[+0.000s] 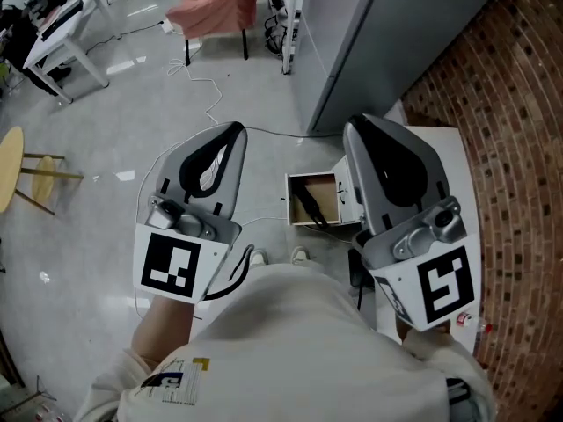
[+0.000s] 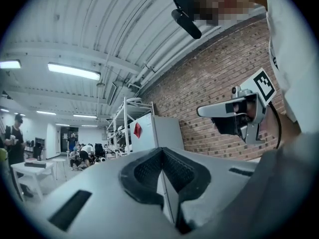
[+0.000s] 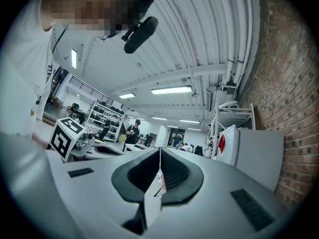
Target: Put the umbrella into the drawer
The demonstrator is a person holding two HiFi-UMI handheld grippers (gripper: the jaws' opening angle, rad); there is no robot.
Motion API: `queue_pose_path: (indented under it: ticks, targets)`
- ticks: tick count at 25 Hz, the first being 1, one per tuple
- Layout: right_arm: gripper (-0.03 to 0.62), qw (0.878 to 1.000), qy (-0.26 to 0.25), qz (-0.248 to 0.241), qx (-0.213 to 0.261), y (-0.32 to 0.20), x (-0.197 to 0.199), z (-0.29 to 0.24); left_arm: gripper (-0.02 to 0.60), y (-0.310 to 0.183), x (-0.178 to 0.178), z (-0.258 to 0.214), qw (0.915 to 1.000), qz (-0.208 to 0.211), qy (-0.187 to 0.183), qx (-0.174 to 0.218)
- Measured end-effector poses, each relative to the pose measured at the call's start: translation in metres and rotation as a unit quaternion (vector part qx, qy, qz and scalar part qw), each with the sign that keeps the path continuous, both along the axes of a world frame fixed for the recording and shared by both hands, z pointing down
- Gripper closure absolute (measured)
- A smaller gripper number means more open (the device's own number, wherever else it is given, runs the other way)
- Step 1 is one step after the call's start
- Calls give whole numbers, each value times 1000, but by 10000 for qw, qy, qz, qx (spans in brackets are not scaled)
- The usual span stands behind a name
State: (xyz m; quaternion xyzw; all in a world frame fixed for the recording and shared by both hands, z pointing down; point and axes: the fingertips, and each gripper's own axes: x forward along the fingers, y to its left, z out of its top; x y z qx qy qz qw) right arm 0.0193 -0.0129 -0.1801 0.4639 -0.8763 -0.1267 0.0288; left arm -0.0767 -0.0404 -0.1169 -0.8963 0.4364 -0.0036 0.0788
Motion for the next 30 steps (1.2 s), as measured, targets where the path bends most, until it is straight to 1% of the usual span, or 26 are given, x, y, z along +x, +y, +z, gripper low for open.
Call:
queue_pose_path:
  ticks: [2, 3, 6, 8, 11, 15, 17, 20, 24, 30]
  targets:
    - [582, 9999, -14, -92, 109, 8, -2, -3, 574, 8, 2, 2, 10000, 16, -74, -9]
    - [582, 9999, -40, -120, 81, 11, -1, -2, 574, 12, 3, 3, 9999, 23, -130, -7]
    - [582, 9996, -91, -108, -241, 18, 4, 14, 574, 20, 7, 9, 9996, 47, -294, -21]
    - [583, 9995, -73, -93, -306, 19, 6, 22, 574, 22, 8, 11, 9992, 66, -389, 44]
    - [585, 9987, -289, -4, -425, 22, 12, 35, 574, 20, 10, 20, 9986, 53, -529, 48]
    - [586, 9975, -372, 148, -590, 21, 19, 46, 574, 19, 9, 22, 9988, 35, -489, -44]
    - [586, 9974, -349, 211, -591, 19, 22, 47, 574, 18, 11, 19, 9989, 72, -464, 9]
    - [586, 9971, -281, 315, -636, 16, 26, 52, 574, 19, 12, 16, 9993, 62, -333, 151]
    - [586, 9963, -239, 366, -746, 16, 30, 61, 574, 20, 16, 21, 9991, 82, -399, 86]
    - [586, 9963, -199, 369, -746, 15, 31, 61, 574, 21, 18, 23, 9990, 156, -426, 35]
